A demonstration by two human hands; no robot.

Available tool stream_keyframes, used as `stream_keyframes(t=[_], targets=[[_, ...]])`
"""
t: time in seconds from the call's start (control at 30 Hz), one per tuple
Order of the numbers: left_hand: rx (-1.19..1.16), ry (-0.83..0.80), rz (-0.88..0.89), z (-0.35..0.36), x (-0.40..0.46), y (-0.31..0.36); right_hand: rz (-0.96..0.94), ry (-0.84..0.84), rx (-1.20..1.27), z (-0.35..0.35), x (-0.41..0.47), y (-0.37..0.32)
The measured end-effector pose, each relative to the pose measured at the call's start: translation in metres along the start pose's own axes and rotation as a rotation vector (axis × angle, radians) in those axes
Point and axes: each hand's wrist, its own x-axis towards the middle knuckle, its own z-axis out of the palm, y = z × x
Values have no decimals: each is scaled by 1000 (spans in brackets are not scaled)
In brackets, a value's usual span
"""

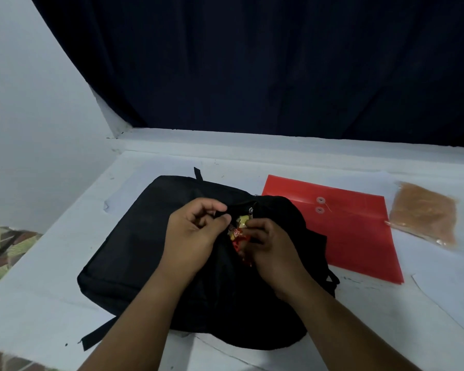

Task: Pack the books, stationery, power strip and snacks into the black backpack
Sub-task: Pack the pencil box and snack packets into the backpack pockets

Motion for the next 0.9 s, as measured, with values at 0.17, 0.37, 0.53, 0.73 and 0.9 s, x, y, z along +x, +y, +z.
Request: stream_keyframes(t=[0.17, 0.37, 0.53, 0.73, 0.9], targets=[[24, -28, 3, 2, 1, 0, -71, 243, -265, 3, 5, 3], [16, -75, -23, 0, 2, -4, -148, 327, -277, 5, 1, 9], [16, -98, -43, 1, 2, -7, -132, 223, -117, 5, 0, 11], [49, -126, -29, 0, 5, -5, -101, 85, -124, 6, 1, 12], [46, -135, -36, -2, 6, -4, -180, -75, -505, 5, 4, 13]])
